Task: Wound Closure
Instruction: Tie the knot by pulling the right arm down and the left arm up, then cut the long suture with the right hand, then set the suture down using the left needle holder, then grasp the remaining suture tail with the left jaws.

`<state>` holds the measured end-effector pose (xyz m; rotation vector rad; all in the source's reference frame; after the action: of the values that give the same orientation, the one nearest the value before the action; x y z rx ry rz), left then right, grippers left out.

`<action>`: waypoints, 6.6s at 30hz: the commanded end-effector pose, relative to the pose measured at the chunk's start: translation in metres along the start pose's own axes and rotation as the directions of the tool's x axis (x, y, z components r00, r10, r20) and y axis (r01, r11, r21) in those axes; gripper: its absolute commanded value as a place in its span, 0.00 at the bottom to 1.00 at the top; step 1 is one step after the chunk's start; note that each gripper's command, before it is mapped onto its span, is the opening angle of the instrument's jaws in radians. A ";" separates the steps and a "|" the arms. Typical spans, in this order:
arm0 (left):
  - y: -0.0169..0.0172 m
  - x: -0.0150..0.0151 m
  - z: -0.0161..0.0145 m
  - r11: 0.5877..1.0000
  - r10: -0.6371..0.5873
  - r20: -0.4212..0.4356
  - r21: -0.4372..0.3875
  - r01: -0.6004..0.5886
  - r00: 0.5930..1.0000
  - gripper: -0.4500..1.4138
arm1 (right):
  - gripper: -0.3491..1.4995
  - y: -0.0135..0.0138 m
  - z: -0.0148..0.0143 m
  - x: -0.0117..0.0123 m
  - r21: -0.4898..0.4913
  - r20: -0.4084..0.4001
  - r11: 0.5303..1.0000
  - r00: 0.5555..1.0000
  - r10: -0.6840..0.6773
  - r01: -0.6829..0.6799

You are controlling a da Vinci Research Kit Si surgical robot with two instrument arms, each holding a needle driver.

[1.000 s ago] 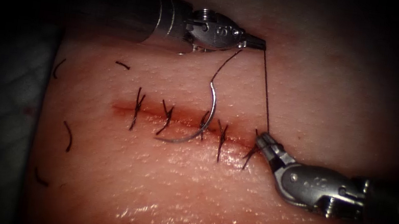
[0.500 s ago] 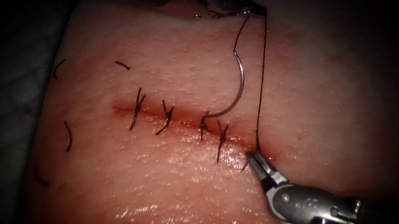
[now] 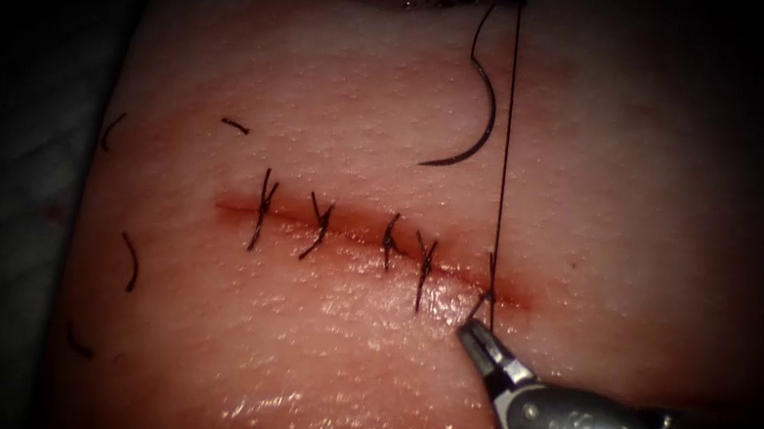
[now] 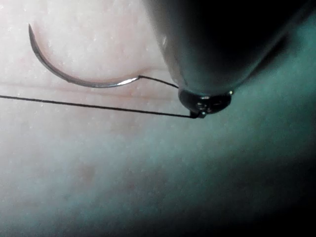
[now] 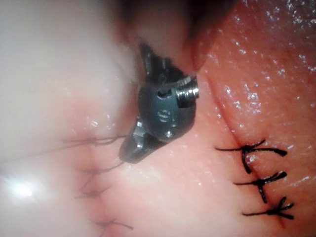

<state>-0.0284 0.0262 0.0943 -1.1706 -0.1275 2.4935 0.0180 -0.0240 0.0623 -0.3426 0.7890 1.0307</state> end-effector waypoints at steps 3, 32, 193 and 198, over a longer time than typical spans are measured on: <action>-0.0014 -0.0002 0.0017 1.000 0.000 -0.004 0.015 0.000 1.000 0.00 | 0.00 -0.0013 0.0000 -0.0009 0.020 -0.001 1.000 1.000 0.020 -0.020; 0.0039 0.0012 -0.0127 0.993 -0.068 -0.001 -0.095 0.068 0.998 0.00 | 0.89 0.0031 -0.0022 0.0001 0.113 -0.098 0.991 0.992 0.086 -0.074; 0.0353 0.0071 -0.0225 0.985 0.124 -0.084 -0.107 -0.132 0.989 0.37 | 0.99 0.0127 -0.0013 0.0000 0.058 -0.011 0.856 0.858 -0.513 0.513; 0.0356 0.0071 -0.0210 0.986 0.134 -0.069 -0.090 -0.140 0.989 0.35 | 0.99 0.0124 -0.0012 0.0001 0.062 -0.008 0.856 0.858 -0.513 0.513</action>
<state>-0.0269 -0.0056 0.0667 -1.3240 -0.1523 2.5953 0.0061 -0.0182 0.0621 -0.4674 0.6675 0.5008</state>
